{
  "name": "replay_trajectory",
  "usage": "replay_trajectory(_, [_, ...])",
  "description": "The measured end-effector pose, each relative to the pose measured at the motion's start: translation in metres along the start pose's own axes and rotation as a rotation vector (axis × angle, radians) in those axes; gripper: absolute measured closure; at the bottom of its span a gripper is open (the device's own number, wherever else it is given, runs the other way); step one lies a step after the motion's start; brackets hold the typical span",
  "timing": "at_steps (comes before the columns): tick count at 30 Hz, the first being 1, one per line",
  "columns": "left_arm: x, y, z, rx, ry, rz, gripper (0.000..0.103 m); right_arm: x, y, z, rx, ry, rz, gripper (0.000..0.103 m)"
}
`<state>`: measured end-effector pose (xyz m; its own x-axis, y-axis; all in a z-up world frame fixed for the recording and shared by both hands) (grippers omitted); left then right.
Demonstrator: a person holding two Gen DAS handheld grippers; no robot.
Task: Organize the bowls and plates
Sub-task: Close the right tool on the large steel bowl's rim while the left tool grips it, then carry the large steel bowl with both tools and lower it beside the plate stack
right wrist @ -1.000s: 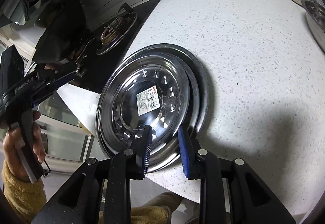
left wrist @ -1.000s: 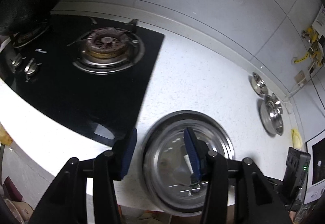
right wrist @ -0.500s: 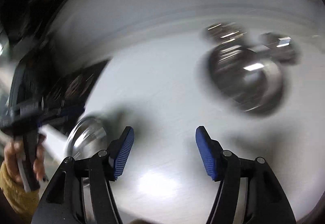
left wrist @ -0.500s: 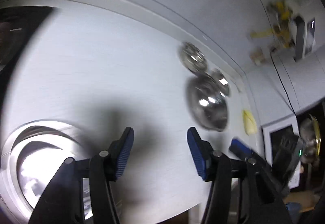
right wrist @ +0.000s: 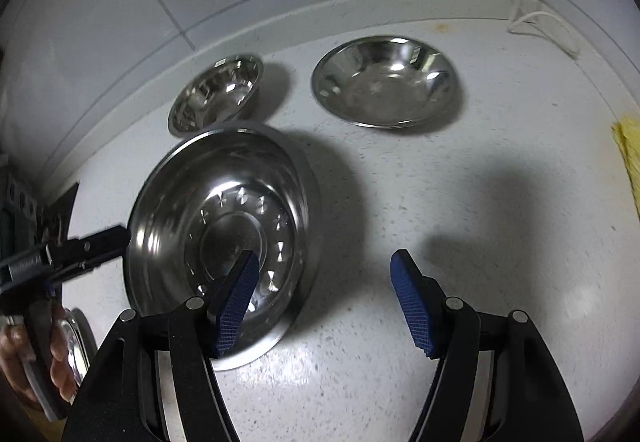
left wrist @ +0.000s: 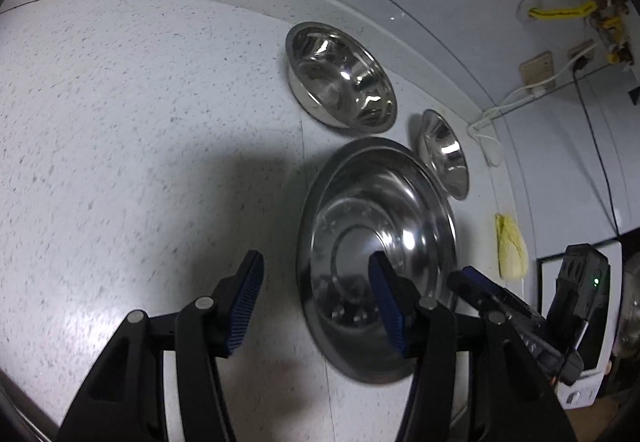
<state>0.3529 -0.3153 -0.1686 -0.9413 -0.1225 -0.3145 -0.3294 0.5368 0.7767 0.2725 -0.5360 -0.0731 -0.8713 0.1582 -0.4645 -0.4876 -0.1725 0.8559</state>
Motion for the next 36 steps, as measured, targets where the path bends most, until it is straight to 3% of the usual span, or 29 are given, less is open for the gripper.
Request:
replay_trajectory(4, [-0.003, -0.020, 0.001, -0.007, 0.041, 0.039, 0.053, -0.004, -0.014, 0.001, 0.030, 0.047, 0.041, 0.062])
replay_trajectory(9, [0.003, -0.036, 0.006, 0.026, 0.111, 0.094, 0.069, -0.002, -0.030, 0.002, 0.008, 0.061, 0.096, 0.090])
replay_trajectory(11, [0.004, -0.041, 0.006, 0.023, 0.115, 0.100, 0.082, -0.002, -0.031, 0.003, 0.007, 0.063, 0.094, 0.090])
replay_trajectory(14, [0.003, -0.042, 0.010, 0.026, 0.133, 0.100, 0.092, -0.005, -0.031, 0.002, 0.007, 0.052, 0.090, 0.090])
replay_trajectory(21, [0.010, 0.006, -0.003, 0.035, 0.063, 0.035, 0.092, -0.002, 0.012, 0.021, -0.023, 0.055, 0.006, 0.091])
replay_trajectory(26, [0.031, 0.057, 0.009, 0.060, 0.098, 0.015, 0.092, 0.012, 0.055, 0.053, -0.097, 0.052, -0.060, 0.091])
replay_trajectory(36, [0.082, 0.142, 0.051, 0.039, 0.178, -0.039, 0.092, 0.056, 0.093, 0.118, -0.238, 0.096, -0.066, 0.092])
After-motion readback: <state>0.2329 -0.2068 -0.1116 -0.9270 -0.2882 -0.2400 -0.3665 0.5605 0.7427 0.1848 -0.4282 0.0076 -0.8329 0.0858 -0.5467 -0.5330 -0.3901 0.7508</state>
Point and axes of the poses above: each gripper's, at about its wrist camera, not at the fingertips, and y roughly against the way its jaws point, z to its left, x to its underside, the point moved 4 cm from there along -y, roughly the way its jaws point, and after that the axes turned 6 degrees about -z, right-handed, at the moved point
